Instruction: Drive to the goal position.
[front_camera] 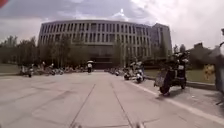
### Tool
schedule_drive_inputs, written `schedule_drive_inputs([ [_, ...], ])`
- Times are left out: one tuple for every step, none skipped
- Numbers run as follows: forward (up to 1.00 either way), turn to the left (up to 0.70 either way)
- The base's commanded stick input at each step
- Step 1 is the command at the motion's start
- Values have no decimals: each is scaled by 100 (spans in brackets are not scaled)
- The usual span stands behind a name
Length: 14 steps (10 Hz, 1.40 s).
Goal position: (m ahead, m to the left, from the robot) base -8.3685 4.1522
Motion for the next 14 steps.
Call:
schedule_drive_inputs([
  [70,0],
  [70,0],
  [70,0],
  [70,0],
  [70,0],
  [70,0],
  [70,0],
  [70,0],
  [70,0],
  [70,0],
  [70,0],
  [70,0],
  [70,0],
  [69,0],
])
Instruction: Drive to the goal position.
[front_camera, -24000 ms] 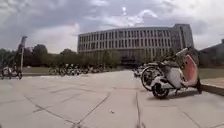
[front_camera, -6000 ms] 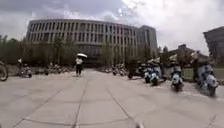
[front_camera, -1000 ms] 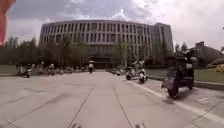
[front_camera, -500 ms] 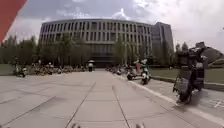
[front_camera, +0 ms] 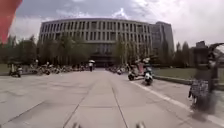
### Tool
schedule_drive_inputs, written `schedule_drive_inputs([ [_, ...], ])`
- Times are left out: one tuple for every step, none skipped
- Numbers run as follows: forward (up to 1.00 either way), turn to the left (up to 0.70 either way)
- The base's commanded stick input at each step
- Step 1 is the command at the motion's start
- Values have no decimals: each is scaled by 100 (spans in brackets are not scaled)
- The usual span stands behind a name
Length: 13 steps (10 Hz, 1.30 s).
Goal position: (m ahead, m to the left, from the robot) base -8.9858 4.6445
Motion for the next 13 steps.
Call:
schedule_drive_inputs([
  [20,50],
  [0,70],
  [0,70],
  [0,70],
  [0,70],
  [0,70],
  [0,70],
  [0,70],
  [0,70],
  [0,70],
  [0,70],
  [0,70],
  [0,70],
])
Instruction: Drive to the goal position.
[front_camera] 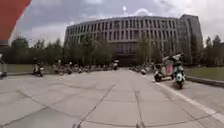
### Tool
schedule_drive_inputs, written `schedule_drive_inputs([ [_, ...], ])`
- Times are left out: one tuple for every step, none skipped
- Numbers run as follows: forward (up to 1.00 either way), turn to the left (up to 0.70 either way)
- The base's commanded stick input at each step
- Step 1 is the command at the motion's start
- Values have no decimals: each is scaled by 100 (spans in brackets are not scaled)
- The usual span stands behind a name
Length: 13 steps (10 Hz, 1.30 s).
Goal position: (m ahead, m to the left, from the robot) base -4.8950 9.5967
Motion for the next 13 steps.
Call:
schedule_drive_inputs([
  [0,70],
  [0,70],
  [0,70],
  [0,70],
  [0,70],
  [0,70],
  [0,70],
  [0,70],
  [0,70],
  [0,70],
  [0,70],
  [0,70],
  [0,70],
])
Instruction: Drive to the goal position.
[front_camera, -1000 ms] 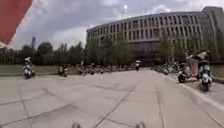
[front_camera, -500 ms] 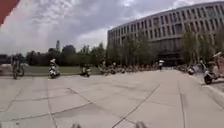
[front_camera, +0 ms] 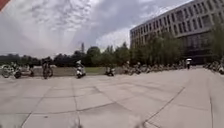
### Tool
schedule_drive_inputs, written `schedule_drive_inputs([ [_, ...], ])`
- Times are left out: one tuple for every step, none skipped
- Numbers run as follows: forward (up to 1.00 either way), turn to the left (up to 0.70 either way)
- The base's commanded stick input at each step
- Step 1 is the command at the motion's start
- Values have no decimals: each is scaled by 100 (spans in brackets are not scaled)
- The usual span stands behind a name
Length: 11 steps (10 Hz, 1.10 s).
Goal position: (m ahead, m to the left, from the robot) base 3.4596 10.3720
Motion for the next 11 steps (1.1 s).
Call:
schedule_drive_inputs([
  [0,70],
  [0,70],
  [0,70],
  [0,70],
  [0,70],
  [0,70],
  [0,70],
  [0,70],
  [0,70],
  [0,70],
  [0,70],
])
